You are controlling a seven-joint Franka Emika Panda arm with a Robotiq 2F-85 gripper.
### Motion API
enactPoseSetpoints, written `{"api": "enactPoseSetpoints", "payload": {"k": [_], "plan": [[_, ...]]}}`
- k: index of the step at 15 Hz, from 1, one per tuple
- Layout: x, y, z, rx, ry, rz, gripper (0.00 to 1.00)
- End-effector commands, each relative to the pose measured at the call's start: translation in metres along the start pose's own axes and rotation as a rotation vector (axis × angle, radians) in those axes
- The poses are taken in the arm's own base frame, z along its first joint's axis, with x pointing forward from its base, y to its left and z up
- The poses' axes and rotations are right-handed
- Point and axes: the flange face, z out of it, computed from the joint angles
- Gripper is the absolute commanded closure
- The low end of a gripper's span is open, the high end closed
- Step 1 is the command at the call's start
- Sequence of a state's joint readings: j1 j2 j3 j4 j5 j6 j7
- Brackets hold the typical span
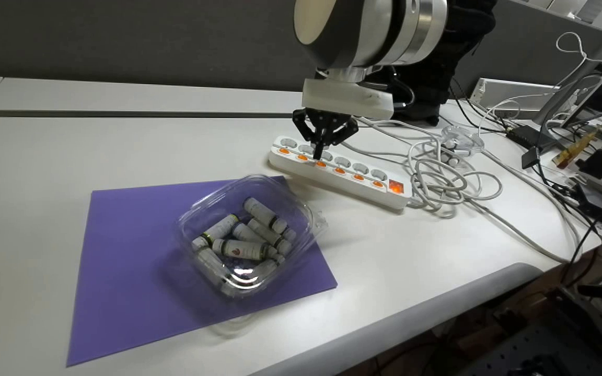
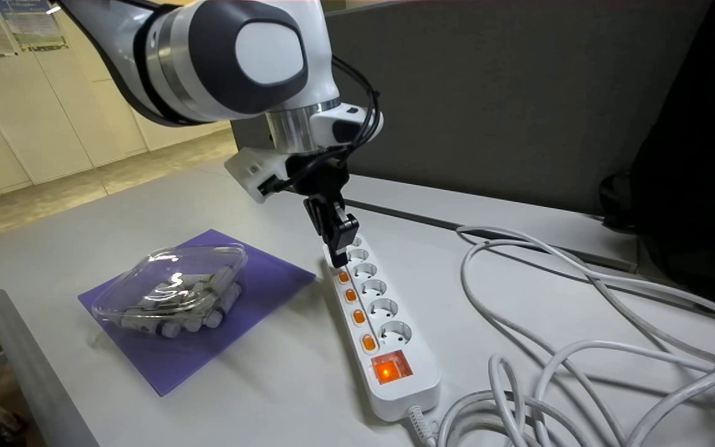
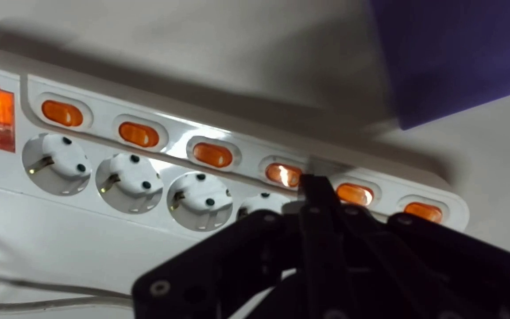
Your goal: Press the third button from the left of the adaptor.
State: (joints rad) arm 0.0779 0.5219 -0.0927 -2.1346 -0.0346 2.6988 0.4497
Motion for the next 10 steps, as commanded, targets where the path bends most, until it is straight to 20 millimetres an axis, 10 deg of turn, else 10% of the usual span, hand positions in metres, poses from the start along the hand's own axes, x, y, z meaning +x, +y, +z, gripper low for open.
{"api": "enactPoseSetpoints", "payload": {"k": [1, 10], "plan": [[0.0052, 0.0035, 0.0026, -0.007, -0.010, 0.028, 1.00], [0.0047, 0.0049, 0.0102, -0.012, -0.017, 0.034, 1.00]]}}
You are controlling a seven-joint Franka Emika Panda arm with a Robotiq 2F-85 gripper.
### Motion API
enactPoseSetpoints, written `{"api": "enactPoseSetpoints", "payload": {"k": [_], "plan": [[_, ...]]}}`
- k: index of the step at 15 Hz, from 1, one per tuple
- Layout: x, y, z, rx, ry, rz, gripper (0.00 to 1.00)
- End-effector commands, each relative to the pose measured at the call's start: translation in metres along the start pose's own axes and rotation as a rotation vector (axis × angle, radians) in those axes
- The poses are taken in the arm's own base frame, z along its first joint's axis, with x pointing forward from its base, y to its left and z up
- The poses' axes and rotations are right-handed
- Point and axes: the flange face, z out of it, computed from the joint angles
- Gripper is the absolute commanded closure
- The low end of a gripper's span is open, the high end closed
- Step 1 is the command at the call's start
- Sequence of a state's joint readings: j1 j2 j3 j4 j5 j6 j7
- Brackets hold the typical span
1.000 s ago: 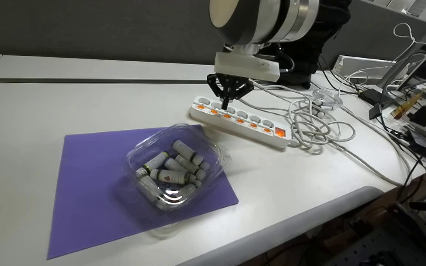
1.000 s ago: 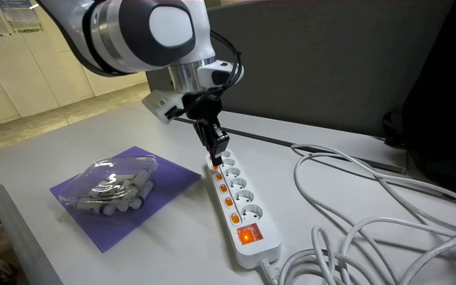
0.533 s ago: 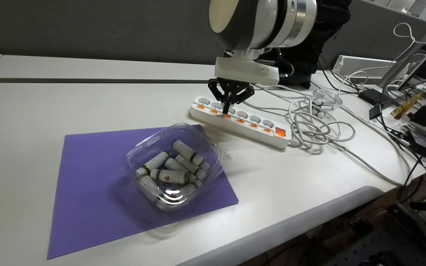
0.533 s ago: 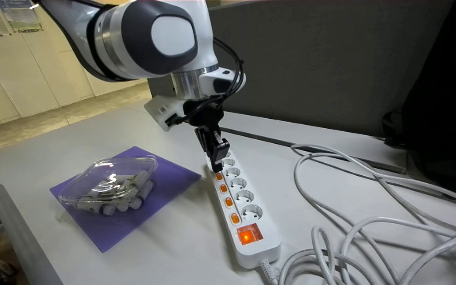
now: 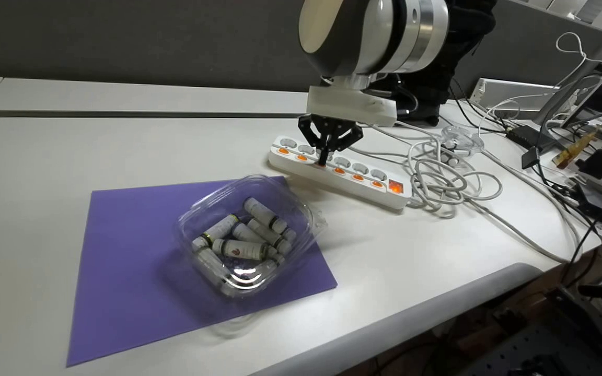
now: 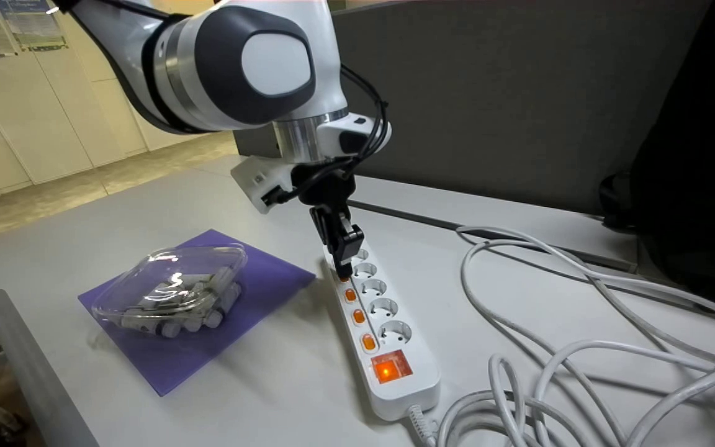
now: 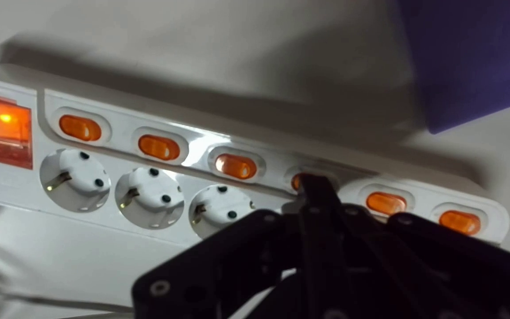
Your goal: Press the third button from the left of the adaptor.
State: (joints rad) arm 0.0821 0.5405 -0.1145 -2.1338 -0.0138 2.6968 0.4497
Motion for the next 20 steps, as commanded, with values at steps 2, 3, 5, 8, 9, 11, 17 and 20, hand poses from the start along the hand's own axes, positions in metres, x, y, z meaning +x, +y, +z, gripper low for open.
{"api": "enactPoseSetpoints", "payload": {"k": [2, 3, 5, 8, 9, 11, 17, 20], "plan": [[0.0024, -0.0085, -0.0019, 0.006, 0.007, -0.005, 1.00], [0.0019, -0.0091, -0.0026, 0.008, 0.008, -0.006, 1.00], [0.0012, -0.0090, -0.0031, 0.012, 0.006, -0.005, 1.00], [0.0011, -0.0073, -0.0015, 0.013, -0.002, 0.003, 1.00], [0.0009, -0.0074, -0.0012, 0.017, -0.006, 0.003, 1.00], [-0.0011, -0.0047, -0.0009, 0.008, -0.001, 0.000, 1.00], [-0.0016, -0.0069, -0.0077, 0.025, 0.002, -0.003, 1.00], [-0.0027, -0.0074, -0.0087, 0.031, -0.003, -0.003, 1.00]]}}
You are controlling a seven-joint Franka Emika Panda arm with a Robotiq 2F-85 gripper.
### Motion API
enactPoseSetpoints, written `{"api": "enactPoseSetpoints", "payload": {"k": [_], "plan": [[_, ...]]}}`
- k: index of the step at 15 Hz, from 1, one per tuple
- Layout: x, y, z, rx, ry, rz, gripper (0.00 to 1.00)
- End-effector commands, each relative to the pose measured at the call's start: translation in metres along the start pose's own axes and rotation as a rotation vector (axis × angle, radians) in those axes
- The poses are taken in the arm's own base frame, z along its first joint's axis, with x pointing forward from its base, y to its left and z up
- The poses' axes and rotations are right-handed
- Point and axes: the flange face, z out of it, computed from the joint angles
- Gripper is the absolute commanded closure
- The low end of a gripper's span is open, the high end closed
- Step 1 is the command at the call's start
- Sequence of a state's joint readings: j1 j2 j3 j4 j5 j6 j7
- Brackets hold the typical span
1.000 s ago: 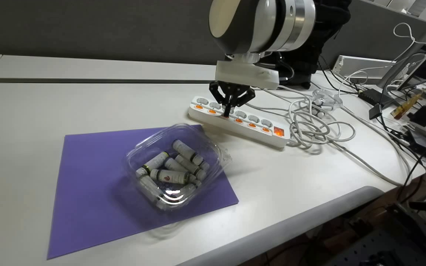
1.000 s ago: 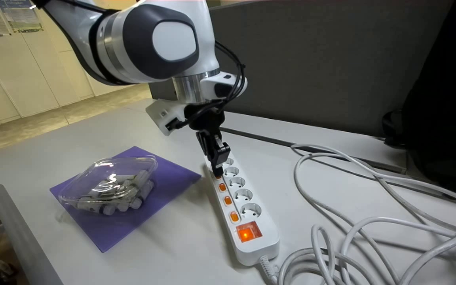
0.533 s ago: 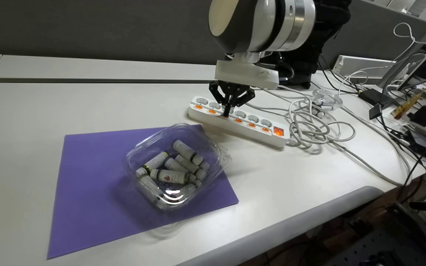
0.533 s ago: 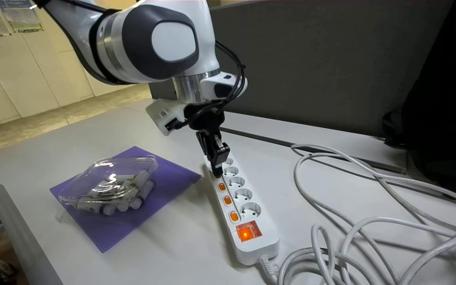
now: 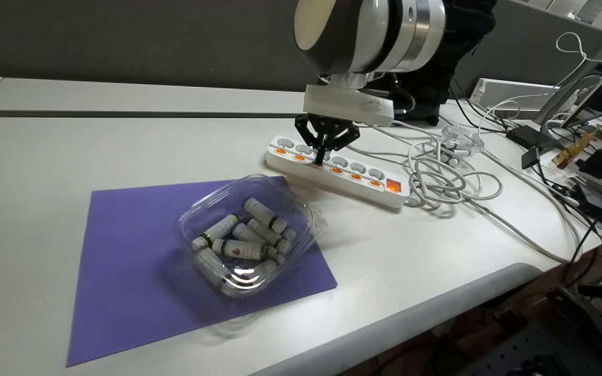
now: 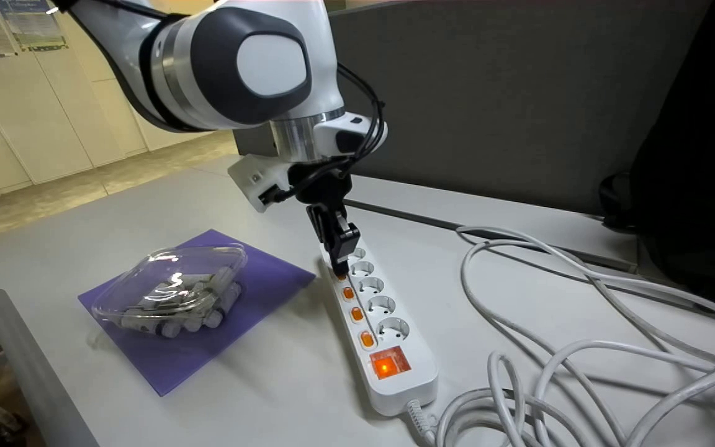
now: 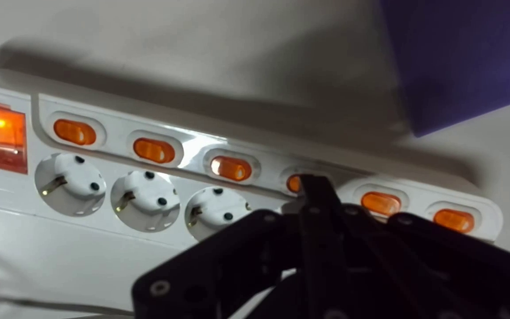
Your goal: Press the third button from the left of the adaptor.
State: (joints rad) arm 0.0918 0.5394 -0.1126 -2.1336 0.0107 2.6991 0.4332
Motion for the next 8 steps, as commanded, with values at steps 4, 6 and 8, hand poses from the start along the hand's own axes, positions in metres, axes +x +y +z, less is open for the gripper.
{"api": "enactPoseSetpoints", "payload": {"k": [4, 6, 8], "plan": [[-0.0018, -0.0024, -0.0041, 0.022, -0.013, 0.009, 1.00], [-0.0019, -0.0024, -0.0019, 0.023, -0.018, 0.015, 1.00], [-0.0017, -0.0029, 0.0010, 0.015, -0.018, 0.016, 1.00]]}}
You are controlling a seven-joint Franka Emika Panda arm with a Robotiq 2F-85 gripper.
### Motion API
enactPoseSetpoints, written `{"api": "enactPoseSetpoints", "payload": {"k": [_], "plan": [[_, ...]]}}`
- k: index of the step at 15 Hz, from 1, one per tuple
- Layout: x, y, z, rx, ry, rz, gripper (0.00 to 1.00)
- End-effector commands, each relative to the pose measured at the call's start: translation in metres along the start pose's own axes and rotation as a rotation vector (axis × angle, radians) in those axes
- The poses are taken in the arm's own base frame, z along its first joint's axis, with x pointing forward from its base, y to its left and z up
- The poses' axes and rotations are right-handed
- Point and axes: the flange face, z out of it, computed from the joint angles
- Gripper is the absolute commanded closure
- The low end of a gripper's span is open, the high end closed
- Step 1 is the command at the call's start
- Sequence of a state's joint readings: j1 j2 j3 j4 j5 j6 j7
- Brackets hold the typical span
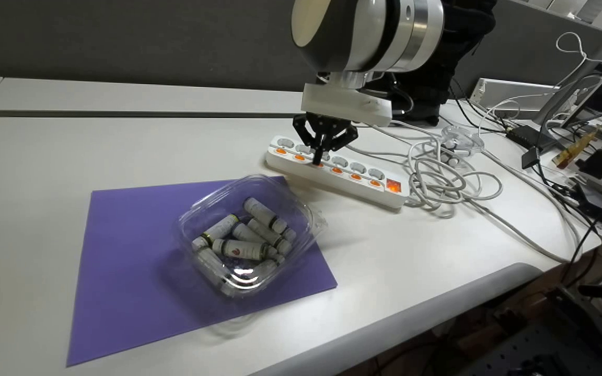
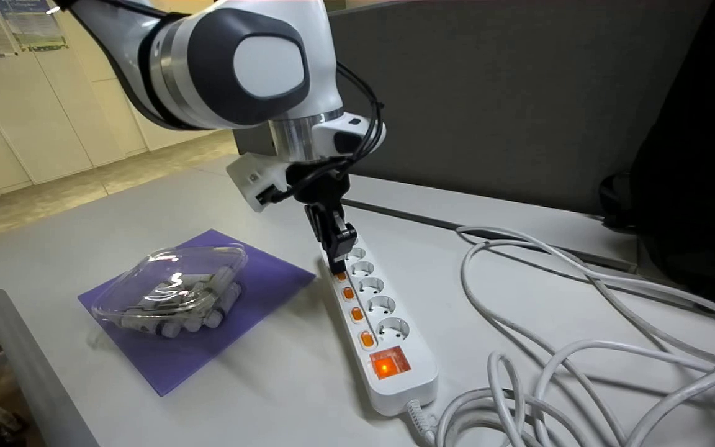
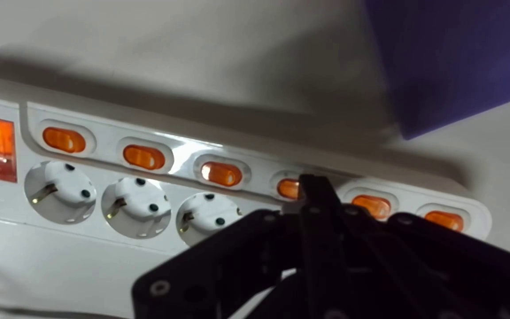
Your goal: Press the third button from the left of the adaptor.
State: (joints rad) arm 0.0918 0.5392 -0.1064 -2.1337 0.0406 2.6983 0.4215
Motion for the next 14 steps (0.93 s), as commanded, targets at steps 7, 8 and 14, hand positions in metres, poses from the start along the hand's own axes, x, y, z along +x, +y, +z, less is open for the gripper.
{"api": "enactPoseSetpoints", "payload": {"k": [7, 8, 14], "plan": [[0.000, -0.008, 0.018, -0.073, -0.030, -0.003, 1.00], [-0.001, -0.009, 0.021, -0.086, -0.041, -0.005, 1.00], [0.003, -0.017, 0.025, -0.130, -0.139, -0.008, 1.00]]}}
